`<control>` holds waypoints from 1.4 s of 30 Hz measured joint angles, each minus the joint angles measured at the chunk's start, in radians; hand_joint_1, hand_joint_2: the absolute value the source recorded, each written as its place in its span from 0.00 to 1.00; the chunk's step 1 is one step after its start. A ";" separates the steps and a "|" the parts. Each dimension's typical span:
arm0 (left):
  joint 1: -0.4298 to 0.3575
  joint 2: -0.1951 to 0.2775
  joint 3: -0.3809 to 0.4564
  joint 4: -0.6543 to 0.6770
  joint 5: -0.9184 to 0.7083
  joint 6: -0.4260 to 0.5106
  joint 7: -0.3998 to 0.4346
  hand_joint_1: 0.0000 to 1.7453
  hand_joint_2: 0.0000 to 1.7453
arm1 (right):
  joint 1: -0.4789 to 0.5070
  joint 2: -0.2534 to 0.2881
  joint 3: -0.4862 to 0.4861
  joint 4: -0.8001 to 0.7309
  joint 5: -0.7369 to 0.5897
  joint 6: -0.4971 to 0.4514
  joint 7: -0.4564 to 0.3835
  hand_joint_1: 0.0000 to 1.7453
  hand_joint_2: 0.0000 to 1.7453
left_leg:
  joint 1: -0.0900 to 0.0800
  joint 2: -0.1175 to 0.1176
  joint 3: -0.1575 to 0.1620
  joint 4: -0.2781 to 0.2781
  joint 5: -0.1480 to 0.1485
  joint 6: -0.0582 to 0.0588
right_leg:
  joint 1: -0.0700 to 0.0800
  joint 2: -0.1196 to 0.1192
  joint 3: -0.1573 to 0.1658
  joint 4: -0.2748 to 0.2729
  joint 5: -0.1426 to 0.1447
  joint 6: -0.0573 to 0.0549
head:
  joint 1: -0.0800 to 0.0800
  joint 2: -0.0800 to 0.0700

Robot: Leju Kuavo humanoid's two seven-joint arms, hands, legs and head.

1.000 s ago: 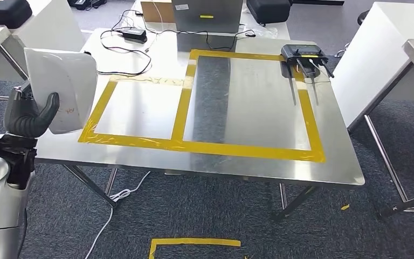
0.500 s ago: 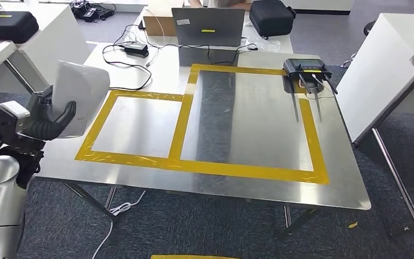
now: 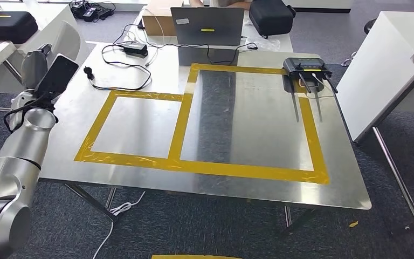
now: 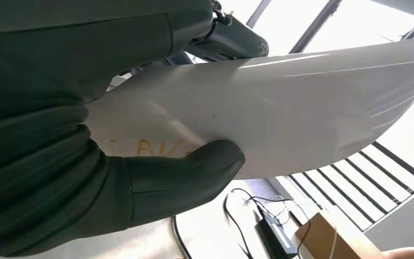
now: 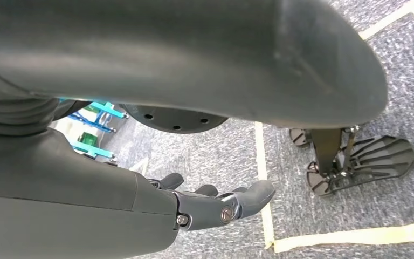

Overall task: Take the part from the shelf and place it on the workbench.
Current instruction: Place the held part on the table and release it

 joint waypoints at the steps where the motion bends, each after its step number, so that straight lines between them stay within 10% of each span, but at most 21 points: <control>1: -0.023 -0.012 -0.003 0.042 -0.003 0.010 0.006 1.00 1.00 | 0.000 0.000 0.000 0.000 0.000 0.000 0.000 0.00 0.00 | 0.000 0.000 0.000 0.000 0.000 0.000 | 0.000 0.000 0.000 0.000 0.000 0.000 | 0.000 0.000; 18: -0.129 -0.193 -0.044 0.274 -0.075 0.013 0.048 1.00 1.00 | 0.007 -0.011 0.003 0.000 0.027 0.000 0.000 0.00 0.00 | -0.002 0.000 -0.002 0.001 -0.002 0.003 | -0.003 0.001 0.000 -0.003 0.000 0.002 | 0.000 0.000; 42: -0.094 -0.273 -0.128 0.330 -0.206 0.034 0.083 1.00 1.00 | 0.012 -0.015 0.028 0.000 0.068 0.000 0.000 0.00 0.00 | -0.004 -0.001 -0.002 0.000 -0.002 0.004 | -0.004 0.000 0.000 -0.003 -0.001 0.004 | 0.000 0.000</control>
